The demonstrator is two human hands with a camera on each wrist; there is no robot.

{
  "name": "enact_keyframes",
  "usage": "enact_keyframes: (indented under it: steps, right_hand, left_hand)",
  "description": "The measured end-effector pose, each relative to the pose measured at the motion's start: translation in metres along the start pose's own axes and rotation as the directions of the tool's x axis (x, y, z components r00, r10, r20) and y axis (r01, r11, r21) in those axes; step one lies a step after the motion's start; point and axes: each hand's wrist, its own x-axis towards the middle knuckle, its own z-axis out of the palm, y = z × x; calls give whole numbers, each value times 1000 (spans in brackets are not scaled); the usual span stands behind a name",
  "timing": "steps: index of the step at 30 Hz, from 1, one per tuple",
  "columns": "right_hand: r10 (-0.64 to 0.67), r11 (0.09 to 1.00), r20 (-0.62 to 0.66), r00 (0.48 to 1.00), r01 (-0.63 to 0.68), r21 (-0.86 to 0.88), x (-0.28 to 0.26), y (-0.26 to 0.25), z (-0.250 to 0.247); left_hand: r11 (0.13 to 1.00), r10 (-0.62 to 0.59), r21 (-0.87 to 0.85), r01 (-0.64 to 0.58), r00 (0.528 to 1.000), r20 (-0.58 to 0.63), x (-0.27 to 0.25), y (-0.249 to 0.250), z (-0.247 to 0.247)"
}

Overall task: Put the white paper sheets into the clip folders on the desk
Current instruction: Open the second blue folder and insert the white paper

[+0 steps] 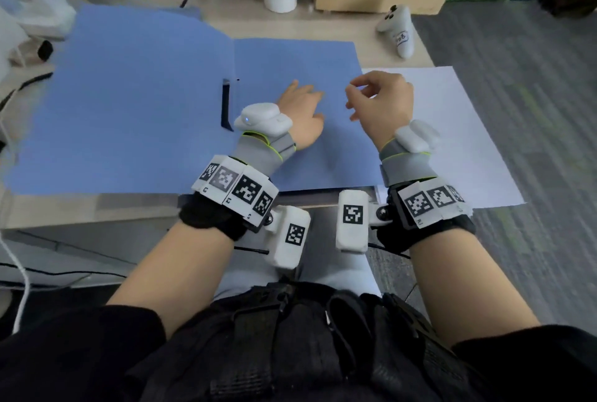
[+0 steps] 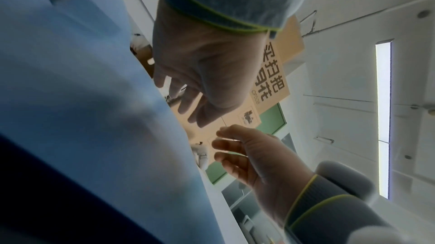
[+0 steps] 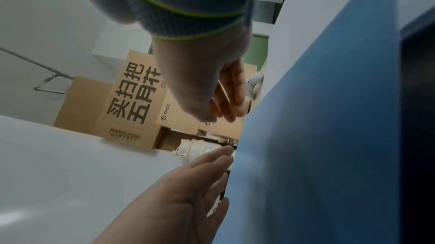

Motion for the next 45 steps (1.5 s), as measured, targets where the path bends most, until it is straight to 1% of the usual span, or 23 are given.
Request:
enact_keyframes:
  steps: [2,3,6,8,9,11,13,15,16,18,20,23,28,30,34,40,45]
  right_hand:
    - [57,995,-103,993,-65,-80,2,7,-10]
    - [82,984,-126,989,-100,-146,2,14,-19]
    - [94,941,-85,992,-116,-317,4,44,-52]
    - [82,902,-39,996,-91,-422,5,58,-56]
    - [99,864,-34,995,-103,-493,6,64,-59]
    - [189,777,-43,981,-176,-604,8,76,-68]
    - [299,696,-41,953,-247,-674,9,88,-77]
    - [382,656,-44,923,-304,-691,11,97,-87]
    - [410,659,-44,911,-329,-676,12,101,-91]
    - [426,698,-36,904,-354,-623,12,107,-94]
    - [403,735,-43,914,-352,-580,12,111,-95]
    - [350,763,-88,933,-338,-551,11,112,-94]
    - [312,815,-152,938,-346,-464,14,110,-98]
    - [292,826,-158,943,-332,-455,16,110,-100]
    - [202,848,-185,962,-267,-458,16,108,-101]
    - [151,863,-160,975,-210,-460,13,102,-103]
    - [95,886,-150,984,-152,-437,11,91,-105]
  left_hand:
    - [998,53,-40,-52,999,9,4,10,5]
    - [996,85,-41,-84,996,6,6,19,10]
    - [988,151,17,-152,988,25,16,47,30]
    - [987,141,70,-144,989,41,20,51,38]
    - [985,140,96,-146,988,59,23,55,41]
    - [970,160,170,-176,982,105,31,65,50]
    - [951,171,234,-200,975,139,35,76,58]
    - [939,164,276,-204,973,160,41,84,66]
    - [934,156,294,-201,973,171,43,86,69]
    - [926,139,322,-196,971,193,45,90,73]
    - [923,129,335,-191,972,199,48,92,75]
    - [924,140,326,-198,971,191,52,93,75]
    - [934,154,293,-204,970,186,55,93,76]
    - [941,156,273,-199,973,171,55,92,77]
    - [955,156,227,-189,975,156,56,91,78]
    - [960,155,208,-185,976,152,57,93,78]
    - [973,162,146,-181,978,132,57,90,77]
